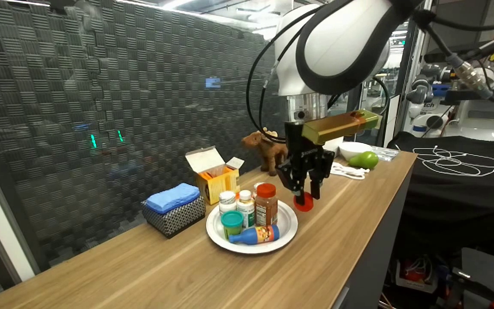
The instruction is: Pick up all the objects surrounding the white plate and arrange them on the plate
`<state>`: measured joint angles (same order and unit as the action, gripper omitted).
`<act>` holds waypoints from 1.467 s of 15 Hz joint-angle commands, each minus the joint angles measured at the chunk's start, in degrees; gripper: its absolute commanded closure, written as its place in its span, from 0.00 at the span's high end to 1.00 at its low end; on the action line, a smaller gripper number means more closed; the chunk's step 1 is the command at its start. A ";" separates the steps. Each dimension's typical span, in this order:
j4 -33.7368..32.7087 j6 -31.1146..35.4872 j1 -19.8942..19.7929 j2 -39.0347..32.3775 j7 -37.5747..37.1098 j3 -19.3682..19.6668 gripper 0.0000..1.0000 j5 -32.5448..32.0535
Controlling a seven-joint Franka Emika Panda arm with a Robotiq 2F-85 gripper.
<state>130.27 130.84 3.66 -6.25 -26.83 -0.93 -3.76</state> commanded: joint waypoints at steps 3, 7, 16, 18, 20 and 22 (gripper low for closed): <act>-6.44 0.28 -1.37 -5.84 4.08 0.55 0.16 3.85; -10.32 -0.20 -1.61 -9.53 6.71 0.40 0.16 5.74; -13.24 -1.35 -2.20 -12.10 13.11 -0.33 0.16 10.35; -12.52 -1.80 -2.25 -11.59 14.62 -0.56 0.66 11.51; -11.60 -1.98 -2.20 -10.64 15.39 -0.53 0.73 12.17; -10.68 -1.84 -1.85 -9.63 15.01 -0.27 0.87 11.16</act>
<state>119.09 129.56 1.77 -17.15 -13.06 -1.06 6.54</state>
